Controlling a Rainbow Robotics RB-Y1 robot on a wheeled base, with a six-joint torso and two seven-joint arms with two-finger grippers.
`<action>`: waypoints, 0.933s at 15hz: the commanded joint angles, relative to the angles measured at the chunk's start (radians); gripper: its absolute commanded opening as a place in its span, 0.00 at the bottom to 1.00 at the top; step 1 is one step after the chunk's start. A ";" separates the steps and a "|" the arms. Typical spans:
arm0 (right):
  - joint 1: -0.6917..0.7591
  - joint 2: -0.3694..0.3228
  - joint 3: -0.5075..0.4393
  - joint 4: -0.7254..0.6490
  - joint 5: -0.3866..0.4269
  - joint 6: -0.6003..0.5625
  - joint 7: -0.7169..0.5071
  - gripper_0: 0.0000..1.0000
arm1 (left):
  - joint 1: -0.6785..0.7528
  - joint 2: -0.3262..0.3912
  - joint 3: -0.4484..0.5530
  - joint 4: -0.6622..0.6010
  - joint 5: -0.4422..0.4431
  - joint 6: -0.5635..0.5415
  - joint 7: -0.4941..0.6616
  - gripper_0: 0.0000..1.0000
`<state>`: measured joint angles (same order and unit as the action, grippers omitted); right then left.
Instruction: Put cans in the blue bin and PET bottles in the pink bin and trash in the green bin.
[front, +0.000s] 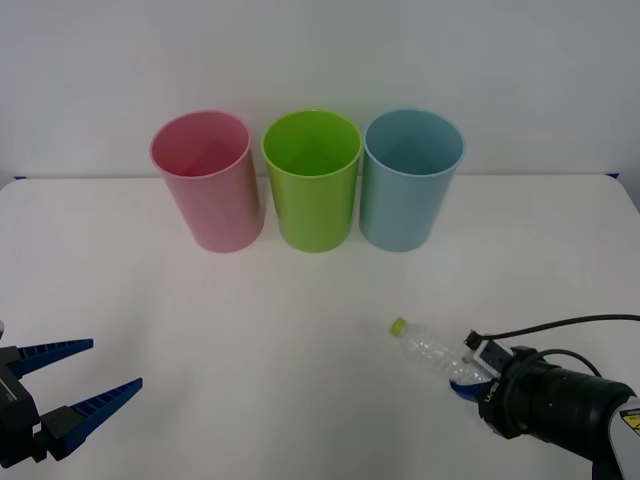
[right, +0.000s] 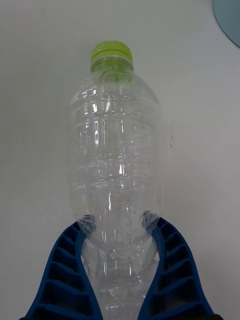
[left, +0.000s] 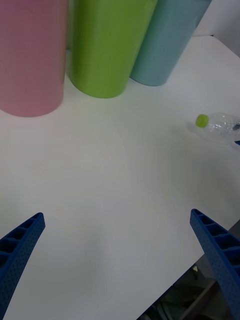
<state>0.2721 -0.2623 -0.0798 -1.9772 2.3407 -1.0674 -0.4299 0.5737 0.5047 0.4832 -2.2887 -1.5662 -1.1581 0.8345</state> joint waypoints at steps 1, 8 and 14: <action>-0.001 0.000 0.002 0.001 -0.001 0.000 0.003 0.00 | 0.000 0.000 0.000 0.000 0.000 0.000 0.000 1.00; 0.015 0.000 -0.047 0.001 -0.330 0.000 0.054 0.00 | 0.000 0.000 0.000 0.000 0.000 0.000 0.000 1.00; 0.038 -0.002 -0.110 0.001 -0.675 -0.002 0.118 0.00 | 0.000 0.000 0.000 0.000 0.000 0.000 0.000 1.00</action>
<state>0.3074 -0.2636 -0.1817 -1.9756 1.7085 -1.0687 -0.3198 0.5737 0.5047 0.4832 -2.2887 -1.5662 -1.1581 0.8345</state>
